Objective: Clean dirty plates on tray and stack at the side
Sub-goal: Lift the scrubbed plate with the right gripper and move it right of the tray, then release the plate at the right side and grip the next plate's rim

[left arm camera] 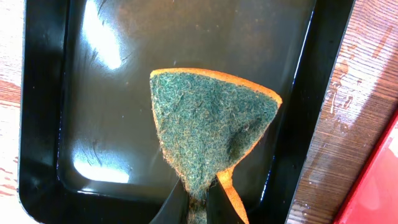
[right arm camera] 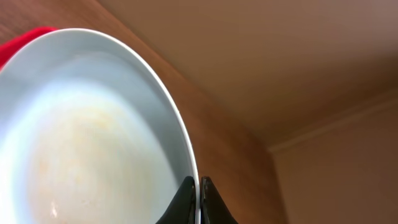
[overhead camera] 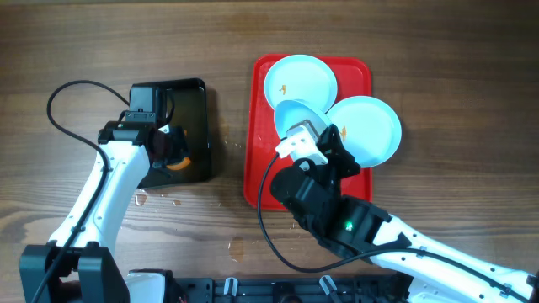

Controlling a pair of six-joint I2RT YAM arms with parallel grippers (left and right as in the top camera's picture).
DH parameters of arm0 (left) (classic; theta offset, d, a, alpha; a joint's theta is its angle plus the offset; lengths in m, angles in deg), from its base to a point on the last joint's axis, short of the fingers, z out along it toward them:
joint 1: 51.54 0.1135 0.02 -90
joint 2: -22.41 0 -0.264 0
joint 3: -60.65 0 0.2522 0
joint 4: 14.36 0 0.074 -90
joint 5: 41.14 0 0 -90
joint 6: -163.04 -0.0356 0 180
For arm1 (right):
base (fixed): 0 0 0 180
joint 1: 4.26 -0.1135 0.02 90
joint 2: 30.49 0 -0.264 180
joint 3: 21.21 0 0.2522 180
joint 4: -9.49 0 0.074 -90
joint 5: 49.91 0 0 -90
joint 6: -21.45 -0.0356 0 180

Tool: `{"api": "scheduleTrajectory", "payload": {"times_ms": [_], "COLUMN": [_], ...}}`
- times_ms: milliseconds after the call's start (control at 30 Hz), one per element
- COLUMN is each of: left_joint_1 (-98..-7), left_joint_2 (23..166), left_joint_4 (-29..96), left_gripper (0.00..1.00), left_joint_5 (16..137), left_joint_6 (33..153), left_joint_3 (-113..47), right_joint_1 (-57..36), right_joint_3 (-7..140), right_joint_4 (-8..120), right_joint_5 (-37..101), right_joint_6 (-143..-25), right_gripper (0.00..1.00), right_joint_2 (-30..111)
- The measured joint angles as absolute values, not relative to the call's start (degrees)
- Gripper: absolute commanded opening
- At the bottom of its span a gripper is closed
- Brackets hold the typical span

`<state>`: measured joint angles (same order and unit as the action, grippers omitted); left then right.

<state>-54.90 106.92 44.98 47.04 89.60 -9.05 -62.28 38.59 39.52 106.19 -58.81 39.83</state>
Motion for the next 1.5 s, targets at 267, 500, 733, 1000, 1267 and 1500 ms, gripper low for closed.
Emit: {"api": "scheduleTrajectory", "payload": {"times_ms": [267,500,733,1000,1267,1500], "left_joint_1": [-54.9,-54.9,-54.9,-54.9,-54.9,-54.9], "left_joint_2": [106.92,106.92,106.92,106.94,106.94,106.94], "left_joint_4": [44.96,44.98,44.98,44.72,44.74,44.74], "left_gripper": [0.04,0.04,0.04,0.04,0.04,0.04], "left_joint_5": [47.08,47.24,47.24,47.24,47.24,47.24], "left_joint_6": [89.6,89.6,89.6,89.6,89.6,89.6], "left_joint_3": [-9.03,-8.94,-8.92,-8.92,-8.92,-8.92], "right_joint_1": [-55.18,-19.86,16.64,30.28,30.04,17.74], "right_joint_3": [39.09,39.2,39.22,39.2,39.22,39.35], "right_joint_4": [51.87,58.67,57.81,48.28,43.89,53.14], "right_joint_5": [88.97,62.24,43.4,39.14,24.12,17.65], "right_joint_6": [-81.08,-99.01,-103.07,-103.44,-96.95,-86.26], "right_gripper": [0.04,0.04,0.04,0.2,0.51,0.56], "right_joint_2": [35.94,26.28,31.18,48.75,51.39,49.62]}}
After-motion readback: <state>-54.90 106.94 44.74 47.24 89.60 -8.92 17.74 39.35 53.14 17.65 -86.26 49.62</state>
